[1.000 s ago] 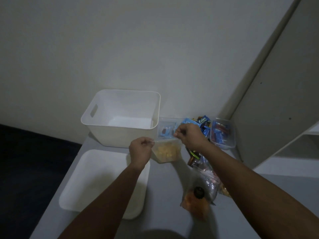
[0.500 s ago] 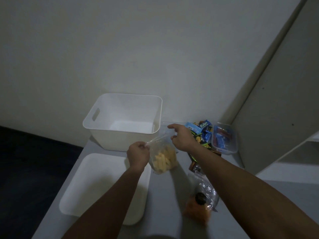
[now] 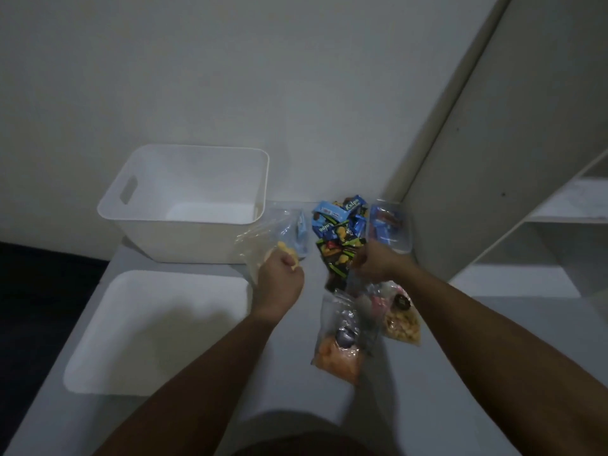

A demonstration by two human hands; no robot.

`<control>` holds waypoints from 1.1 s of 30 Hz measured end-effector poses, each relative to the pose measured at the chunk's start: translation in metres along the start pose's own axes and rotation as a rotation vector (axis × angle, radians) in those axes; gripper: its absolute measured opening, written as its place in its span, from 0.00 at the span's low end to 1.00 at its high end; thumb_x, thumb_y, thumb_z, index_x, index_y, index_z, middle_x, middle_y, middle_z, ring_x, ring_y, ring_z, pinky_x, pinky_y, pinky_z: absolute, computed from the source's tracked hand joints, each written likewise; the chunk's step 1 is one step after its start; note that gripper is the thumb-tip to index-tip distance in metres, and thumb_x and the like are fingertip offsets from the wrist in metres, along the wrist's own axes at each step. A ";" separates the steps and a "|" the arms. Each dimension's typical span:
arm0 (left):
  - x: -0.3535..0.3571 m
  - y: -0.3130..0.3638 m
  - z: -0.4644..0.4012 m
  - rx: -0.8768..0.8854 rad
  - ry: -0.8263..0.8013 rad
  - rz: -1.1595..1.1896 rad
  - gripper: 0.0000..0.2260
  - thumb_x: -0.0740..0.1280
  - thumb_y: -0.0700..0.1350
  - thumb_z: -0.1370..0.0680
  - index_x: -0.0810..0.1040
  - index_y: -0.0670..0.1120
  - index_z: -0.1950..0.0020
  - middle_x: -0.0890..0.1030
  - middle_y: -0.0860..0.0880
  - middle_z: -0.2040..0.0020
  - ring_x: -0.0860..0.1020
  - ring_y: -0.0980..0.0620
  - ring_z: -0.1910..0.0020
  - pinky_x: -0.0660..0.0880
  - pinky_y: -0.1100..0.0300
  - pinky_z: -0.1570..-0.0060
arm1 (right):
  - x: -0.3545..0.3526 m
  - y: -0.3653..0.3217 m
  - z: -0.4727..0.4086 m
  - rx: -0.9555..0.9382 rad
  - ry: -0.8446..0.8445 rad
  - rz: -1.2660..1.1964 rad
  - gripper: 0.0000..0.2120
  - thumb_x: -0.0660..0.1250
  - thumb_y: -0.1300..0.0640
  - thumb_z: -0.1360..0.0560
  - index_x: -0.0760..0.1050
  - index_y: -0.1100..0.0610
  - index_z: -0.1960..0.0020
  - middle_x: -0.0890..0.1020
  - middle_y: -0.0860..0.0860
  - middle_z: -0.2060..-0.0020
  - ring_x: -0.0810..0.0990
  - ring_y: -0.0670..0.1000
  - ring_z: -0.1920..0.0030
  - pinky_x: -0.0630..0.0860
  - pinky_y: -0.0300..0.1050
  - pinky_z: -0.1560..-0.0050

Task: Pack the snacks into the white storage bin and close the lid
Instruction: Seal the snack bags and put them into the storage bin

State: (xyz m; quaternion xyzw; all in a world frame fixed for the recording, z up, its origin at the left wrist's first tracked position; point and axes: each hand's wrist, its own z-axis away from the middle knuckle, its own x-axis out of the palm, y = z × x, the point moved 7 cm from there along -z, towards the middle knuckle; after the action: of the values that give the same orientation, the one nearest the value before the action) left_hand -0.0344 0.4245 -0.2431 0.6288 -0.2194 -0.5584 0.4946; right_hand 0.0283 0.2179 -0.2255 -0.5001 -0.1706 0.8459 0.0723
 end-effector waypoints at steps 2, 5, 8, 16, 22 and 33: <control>0.035 -0.005 0.010 -0.066 -0.245 -0.051 0.06 0.71 0.45 0.32 0.75 0.51 0.63 0.79 0.52 0.65 0.80 0.49 0.61 0.76 0.57 0.58 | 0.022 0.020 0.007 0.019 -0.104 0.094 0.10 0.70 0.57 0.27 0.82 0.59 0.47 0.84 0.54 0.53 0.81 0.52 0.55 0.77 0.40 0.57; 0.075 -0.021 0.028 -0.137 -0.528 -0.199 0.08 0.71 0.53 0.38 0.79 0.50 0.65 0.83 0.50 0.67 0.83 0.47 0.63 0.82 0.46 0.56 | 0.051 0.039 0.018 0.025 -0.175 0.124 0.12 0.68 0.56 0.26 0.81 0.59 0.45 0.83 0.55 0.49 0.77 0.49 0.55 0.72 0.38 0.58; 0.092 -0.031 0.044 -0.200 -0.664 -0.265 0.09 0.70 0.51 0.39 0.82 0.47 0.65 0.84 0.48 0.66 0.84 0.47 0.63 0.81 0.43 0.55 | 0.061 0.048 0.023 0.033 -0.151 0.095 0.09 0.71 0.54 0.28 0.83 0.57 0.51 0.84 0.55 0.52 0.80 0.51 0.53 0.76 0.44 0.51; 0.071 -0.008 0.060 -0.390 -0.564 0.075 0.17 0.65 0.54 0.22 0.81 0.41 0.57 0.84 0.44 0.62 0.79 0.51 0.70 0.76 0.61 0.68 | 0.043 0.017 0.046 -0.096 -0.149 -0.271 0.07 0.68 0.69 0.31 0.81 0.59 0.59 0.81 0.51 0.67 0.80 0.48 0.67 0.80 0.41 0.65; 0.048 -0.003 0.053 -0.383 -0.529 0.168 0.11 0.64 0.38 0.23 0.80 0.42 0.64 0.82 0.47 0.68 0.79 0.51 0.69 0.77 0.58 0.65 | 0.044 -0.013 0.058 -0.230 -0.089 -0.395 0.03 0.70 0.64 0.28 0.81 0.60 0.61 0.81 0.47 0.68 0.79 0.43 0.66 0.78 0.40 0.63; 0.027 -0.013 0.053 -0.302 -0.466 0.081 0.08 0.64 0.36 0.26 0.78 0.39 0.65 0.79 0.42 0.69 0.76 0.50 0.72 0.73 0.62 0.70 | 0.046 -0.013 0.053 -0.113 0.183 -0.426 0.10 0.67 0.60 0.24 0.81 0.62 0.62 0.79 0.48 0.70 0.78 0.47 0.66 0.78 0.45 0.59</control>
State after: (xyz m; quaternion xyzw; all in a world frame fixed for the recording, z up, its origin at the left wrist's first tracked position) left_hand -0.0789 0.3880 -0.2614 0.3933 -0.2667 -0.6940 0.5409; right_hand -0.0411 0.2323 -0.2351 -0.5308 -0.3122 0.7517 0.2360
